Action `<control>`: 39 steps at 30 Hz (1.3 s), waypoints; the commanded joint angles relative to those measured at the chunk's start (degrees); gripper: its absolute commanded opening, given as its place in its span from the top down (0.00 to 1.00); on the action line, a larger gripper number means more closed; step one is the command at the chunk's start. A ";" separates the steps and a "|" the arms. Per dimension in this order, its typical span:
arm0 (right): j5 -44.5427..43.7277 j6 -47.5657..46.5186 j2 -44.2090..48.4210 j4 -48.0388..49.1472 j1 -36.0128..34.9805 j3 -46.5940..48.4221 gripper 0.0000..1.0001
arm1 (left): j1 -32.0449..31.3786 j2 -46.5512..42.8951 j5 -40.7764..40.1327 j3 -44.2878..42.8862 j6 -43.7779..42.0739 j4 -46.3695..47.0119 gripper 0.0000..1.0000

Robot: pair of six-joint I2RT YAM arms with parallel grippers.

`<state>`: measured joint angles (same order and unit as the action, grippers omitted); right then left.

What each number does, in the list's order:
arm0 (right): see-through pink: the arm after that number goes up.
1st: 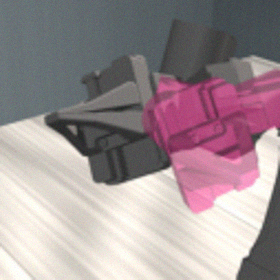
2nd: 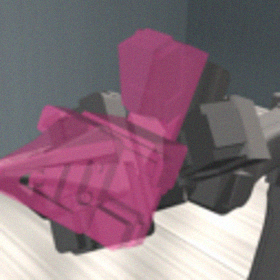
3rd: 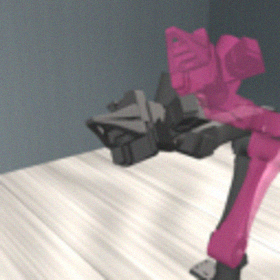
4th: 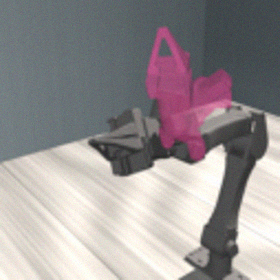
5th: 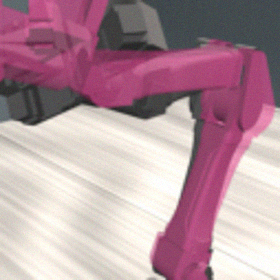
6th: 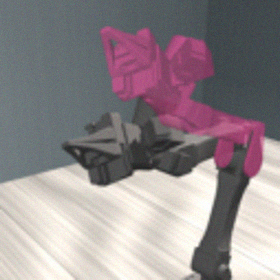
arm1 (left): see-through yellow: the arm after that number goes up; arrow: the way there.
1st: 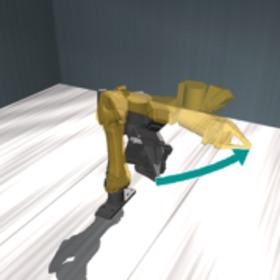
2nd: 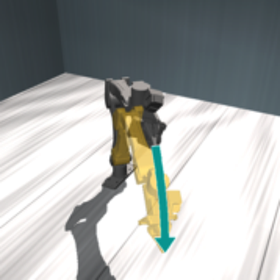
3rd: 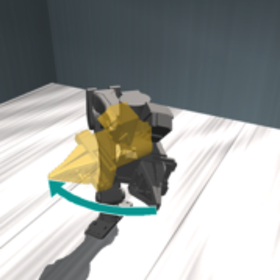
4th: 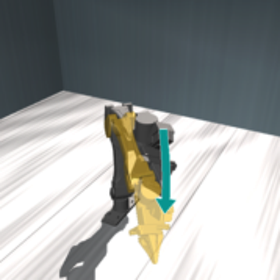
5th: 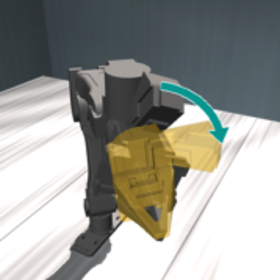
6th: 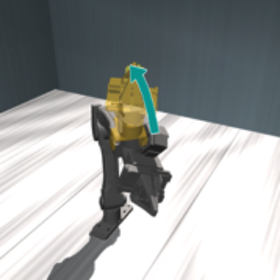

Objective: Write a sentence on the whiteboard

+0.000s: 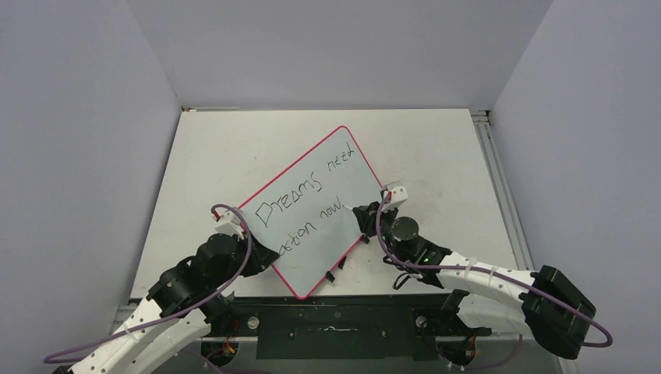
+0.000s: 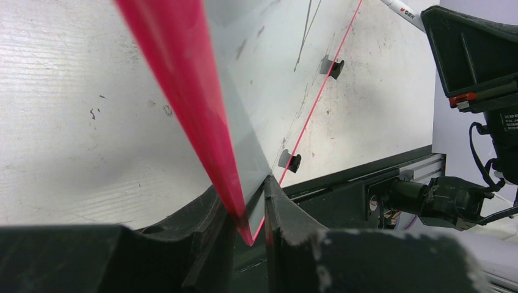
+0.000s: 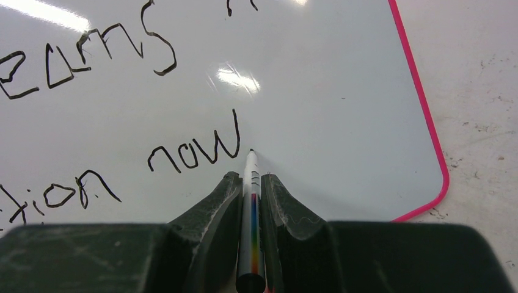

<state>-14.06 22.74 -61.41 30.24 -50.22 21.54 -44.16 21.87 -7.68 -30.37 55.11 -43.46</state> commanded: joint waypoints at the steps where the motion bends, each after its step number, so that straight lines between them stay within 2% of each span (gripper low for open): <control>1: 0.96 0.32 -1.00 3.54 0.36 -0.12 0.95 | 0.21 0.02 -2.55 -1.18 -0.09 -0.75 0.89; 10: 1.04 0.42 1.41 1.62 0.34 0.60 0.95 | 0.18 -0.39 -2.56 -1.43 0.13 -1.37 0.88; 17: -0.60 -2.10 9.20 -5.93 0.31 3.33 0.95 | 0.20 -2.05 -3.16 -3.11 0.51 -4.28 0.55; 23: -1.28 -3.04 12.86 -10.62 0.40 4.69 0.95 | 0.19 -3.04 -2.87 -4.52 0.22 -6.53 0.44; 27: -1.11 -3.54 13.95 -12.92 0.35 6.10 0.95 | 0.19 -4.09 -1.80 -6.57 -1.26 -8.63 0.41; 34: -0.44 -5.26 15.61 -18.11 0.33 10.06 0.95 | 0.13 -3.50 -5.39 -20.30 -8.00 -22.79 0.37; 39: -0.44 -6.09 16.00 -24.31 0.37 14.31 0.95 | 0.21 4.40 -4.61 -31.30 -17.01 -26.92 0.36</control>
<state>-14.26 18.24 -46.52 10.11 -50.22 30.79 -44.16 19.86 -11.75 -54.26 46.96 -65.73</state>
